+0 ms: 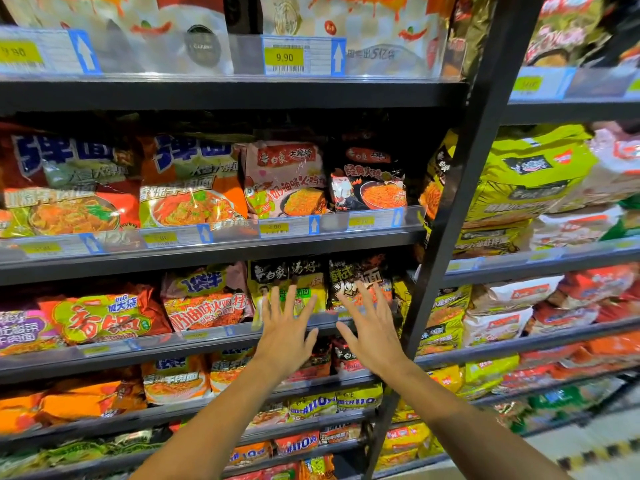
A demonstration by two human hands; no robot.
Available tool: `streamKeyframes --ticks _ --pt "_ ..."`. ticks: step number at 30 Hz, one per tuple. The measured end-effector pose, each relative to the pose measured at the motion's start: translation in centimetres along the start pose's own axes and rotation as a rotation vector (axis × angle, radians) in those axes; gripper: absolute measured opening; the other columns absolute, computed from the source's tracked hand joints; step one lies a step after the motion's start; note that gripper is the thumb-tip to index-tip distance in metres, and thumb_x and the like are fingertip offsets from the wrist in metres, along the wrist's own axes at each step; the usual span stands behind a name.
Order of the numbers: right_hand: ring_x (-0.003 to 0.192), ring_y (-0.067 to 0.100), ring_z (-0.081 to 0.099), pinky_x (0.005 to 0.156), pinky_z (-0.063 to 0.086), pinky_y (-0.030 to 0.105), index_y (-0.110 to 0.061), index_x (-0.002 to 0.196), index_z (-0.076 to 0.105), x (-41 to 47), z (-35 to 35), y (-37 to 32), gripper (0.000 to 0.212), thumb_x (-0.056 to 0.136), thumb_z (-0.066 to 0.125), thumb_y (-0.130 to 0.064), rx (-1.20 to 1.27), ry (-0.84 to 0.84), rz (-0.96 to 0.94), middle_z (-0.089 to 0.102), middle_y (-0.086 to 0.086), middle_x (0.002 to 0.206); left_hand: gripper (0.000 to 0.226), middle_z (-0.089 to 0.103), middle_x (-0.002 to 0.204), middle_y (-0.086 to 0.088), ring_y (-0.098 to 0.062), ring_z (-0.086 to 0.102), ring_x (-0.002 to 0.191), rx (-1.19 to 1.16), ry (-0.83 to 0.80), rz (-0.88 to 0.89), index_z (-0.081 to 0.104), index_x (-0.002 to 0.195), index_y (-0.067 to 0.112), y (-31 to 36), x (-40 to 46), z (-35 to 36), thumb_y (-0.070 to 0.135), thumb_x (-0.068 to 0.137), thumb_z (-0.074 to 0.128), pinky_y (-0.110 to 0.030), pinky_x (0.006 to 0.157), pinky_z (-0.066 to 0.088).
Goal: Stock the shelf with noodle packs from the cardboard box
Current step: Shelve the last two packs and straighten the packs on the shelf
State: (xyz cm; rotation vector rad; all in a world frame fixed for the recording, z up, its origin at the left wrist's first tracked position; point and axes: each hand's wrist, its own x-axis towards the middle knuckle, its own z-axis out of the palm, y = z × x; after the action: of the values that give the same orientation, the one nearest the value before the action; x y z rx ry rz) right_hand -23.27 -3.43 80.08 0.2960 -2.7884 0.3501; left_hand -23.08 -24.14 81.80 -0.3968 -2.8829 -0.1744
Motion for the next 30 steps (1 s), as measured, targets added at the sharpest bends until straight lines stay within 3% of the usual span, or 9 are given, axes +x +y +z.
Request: streamKeyframes --ticks 3,8,11,13,16,18,22,25,30 --pt "0.153 0.034 -0.005 0.123 0.013 0.052 -0.041 0.154 0.026 0.9 -0.7 -0.2 0.056 0.101 0.036 -0.056 -0.017 -0.062 0.026 0.007 0.002 0.167 0.071 0.001 0.165 -0.017 -0.049 -0.007 0.148 0.024 -0.032 0.005 0.010 0.157 0.034 -0.2 0.2 0.3 0.049 0.098 0.045 -0.060 0.116 -0.006" --pt "0.153 0.030 -0.004 0.123 0.013 0.050 -0.040 0.153 0.029 0.3 -2.2 -0.2 0.055 0.101 0.041 -0.052 0.072 -0.059 0.012 0.006 -0.002 0.167 0.073 0.019 0.162 -0.019 -0.050 0.012 0.147 0.047 -0.019 0.059 0.029 0.153 0.028 -1.0 -0.5 0.0 0.045 0.090 0.059 -0.067 0.114 0.020" --pt "0.154 0.022 -0.008 0.123 0.011 0.045 -0.041 0.154 0.024 -1.1 -3.3 -0.3 0.057 0.101 0.042 -0.051 0.111 -0.059 0.001 0.001 -0.008 0.166 0.068 0.012 0.164 -0.016 -0.045 0.005 0.150 0.030 -0.017 0.081 0.028 0.154 0.025 -1.4 -1.8 -1.4 0.045 0.094 0.052 -0.063 0.117 0.018" --pt "0.153 0.017 -0.007 0.124 0.017 0.044 -0.040 0.155 0.023 -2.2 -4.5 -0.6 0.058 0.101 0.042 -0.052 0.140 -0.060 -0.013 0.003 -0.010 0.166 0.066 0.011 0.164 -0.014 -0.041 0.003 0.151 0.034 -0.005 0.107 0.027 0.154 0.023 -1.5 -3.0 -2.3 0.048 0.096 0.045 -0.060 0.119 0.017" --pt "0.152 0.010 0.004 0.117 0.034 0.038 -0.041 0.153 0.023 -4.0 -7.1 -1.1 0.057 0.101 0.042 -0.052 0.178 -0.069 -0.073 0.009 -0.016 0.163 0.060 0.029 0.159 -0.010 -0.037 0.019 0.147 0.051 0.050 0.169 0.036 0.150 0.024 -1.2 -4.7 -4.3 0.051 0.097 0.037 -0.057 0.116 0.028" --pt "0.150 0.007 0.013 0.113 0.041 0.037 -0.045 0.151 0.025 -4.8 -9.5 -1.2 0.054 0.101 0.043 -0.051 0.206 -0.050 -0.128 0.015 -0.020 0.161 0.055 0.030 0.159 -0.006 -0.034 0.023 0.147 0.052 0.117 0.222 0.038 0.148 0.026 -0.7 -5.5 -6.2 0.051 0.099 0.034 -0.053 0.118 0.028" --pt "0.145 0.004 0.028 0.110 0.042 0.033 -0.041 0.148 0.037 -4.6 -15.8 -1.5 0.051 0.099 0.050 -0.046 0.287 0.115 -0.226 0.028 -0.023 0.155 0.050 0.031 0.158 0.000 -0.027 0.026 0.147 -0.013 0.235 0.275 0.043 0.145 0.027 1.3 -6.0 -11.4 0.047 0.100 0.041 -0.048 0.118 0.029" --pt "0.144 0.004 0.029 0.111 0.039 0.032 -0.036 0.148 0.039 -3.1 -20.2 -2.3 0.051 0.099 0.050 -0.045 0.308 0.213 -0.263 0.031 -0.019 0.153 0.049 0.036 0.154 0.003 -0.025 0.031 0.144 -0.009 0.321 0.283 0.046 0.143 0.027 2.4 -5.4 -15.1 0.047 0.099 0.043 -0.044 0.117 0.033" --pt "0.147 0.011 0.020 0.113 0.032 0.039 -0.041 0.145 0.042 1.4 -23.7 -3.1 0.047 0.100 0.048 -0.050 0.280 0.188 -0.237 0.026 -0.013 0.158 0.056 0.030 0.158 0.000 -0.025 0.025 0.146 -0.002 0.327 0.219 0.041 0.146 0.026 3.4 -3.3 -20.1 0.054 0.099 0.031 -0.046 0.118 0.029"
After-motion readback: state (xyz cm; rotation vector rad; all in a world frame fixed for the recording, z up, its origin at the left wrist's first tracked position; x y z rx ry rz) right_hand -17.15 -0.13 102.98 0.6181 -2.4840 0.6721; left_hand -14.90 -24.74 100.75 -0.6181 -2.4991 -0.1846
